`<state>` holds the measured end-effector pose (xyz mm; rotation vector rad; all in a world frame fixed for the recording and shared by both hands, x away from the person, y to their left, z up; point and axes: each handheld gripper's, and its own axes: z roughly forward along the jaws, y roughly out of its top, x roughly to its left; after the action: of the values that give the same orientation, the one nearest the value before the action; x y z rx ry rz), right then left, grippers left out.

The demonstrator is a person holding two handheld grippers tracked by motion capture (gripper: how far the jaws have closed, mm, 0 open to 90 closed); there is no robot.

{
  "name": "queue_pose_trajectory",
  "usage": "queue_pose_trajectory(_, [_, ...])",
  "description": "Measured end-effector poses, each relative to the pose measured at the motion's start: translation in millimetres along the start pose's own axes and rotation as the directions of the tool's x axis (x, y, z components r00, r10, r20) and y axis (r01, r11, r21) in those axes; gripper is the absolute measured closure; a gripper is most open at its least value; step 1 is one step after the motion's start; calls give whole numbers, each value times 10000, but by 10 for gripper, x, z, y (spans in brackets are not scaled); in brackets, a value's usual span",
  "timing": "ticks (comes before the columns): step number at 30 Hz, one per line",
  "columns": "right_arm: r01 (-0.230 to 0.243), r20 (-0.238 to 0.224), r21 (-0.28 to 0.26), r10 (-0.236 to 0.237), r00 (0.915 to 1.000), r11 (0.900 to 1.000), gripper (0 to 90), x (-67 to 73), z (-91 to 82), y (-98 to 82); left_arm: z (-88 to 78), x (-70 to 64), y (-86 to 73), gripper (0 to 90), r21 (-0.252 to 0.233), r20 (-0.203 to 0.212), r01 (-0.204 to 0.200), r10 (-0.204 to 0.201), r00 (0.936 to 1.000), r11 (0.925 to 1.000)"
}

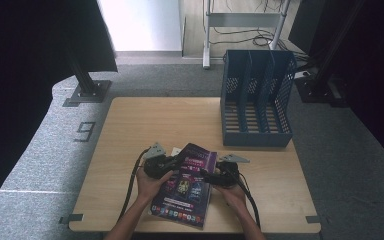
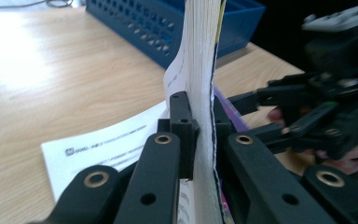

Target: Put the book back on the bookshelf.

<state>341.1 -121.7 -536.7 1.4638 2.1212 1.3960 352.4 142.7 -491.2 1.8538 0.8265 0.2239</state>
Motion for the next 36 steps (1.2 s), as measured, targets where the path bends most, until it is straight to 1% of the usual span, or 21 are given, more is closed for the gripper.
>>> queue_pose_trajectory(3, [4, -4, -2, -4, 10000, 10000, 222, 6, -2, 0, 27, 21, -28, 858, 116, -100, 40, -39, 9999, 9999])
queue_pose_trajectory(6, [34, 71, 67, -34, 10000, 10000, 233, 15, 20, -6, 106, 67, -76, 857, 505, -222, 82, -71, 9997, 9987])
queue_pose_trajectory(10, [41, 127, 126, -42, 9999, 9999, 244, 16, 35, -9, 164, 112, -116, 857, 734, -307, 222, -200, 9993, 9971])
queue_pose_trajectory(11, [30, 133, 131, -31, 9999, 9999, 248, 19, 38, -7, 191, 137, -138, 857, 862, -374, 311, -280, 9989, 9958])
queue_pose_trajectory(14, [77, 177, 120, -79, 9998, 9999, 253, 32, 39, -4, 220, 170, -164, 856, 1033, -534, 408, -354, 9979, 9938])
queue_pose_trajectory(17, [84, 193, 112, -86, 9998, 9999, 257, 36, 39, 0, 229, 192, -177, 856, 1089, -587, 497, -435, 9973, 9928])
queue_pose_trajectory(18, [106, 199, 109, -109, 9997, 9999, 259, 37, 41, 3, 236, 206, -186, 856, 1134, -626, 587, -519, 9967, 9918])
queue_pose_trajectory(22, [128, 230, 133, -131, 9996, 9998, 264, 39, 54, 5, 244, 226, -195, 857, 1202, -664, 648, -571, 9962, 9906])
queue_pose_trajectory(28, [181, 345, 289, -191, 9992, 9994, 270, 46, 122, -15, 266, 276, -224, 857, 1315, -715, 828, -739, 9947, 9878])
queue_pose_trajectory(36, [177, 398, 367, -192, 9990, 9992, 285, 34, 198, -1, 273, 289, -234, 857, 1301, -668, 885, -804, 9945, 9875])
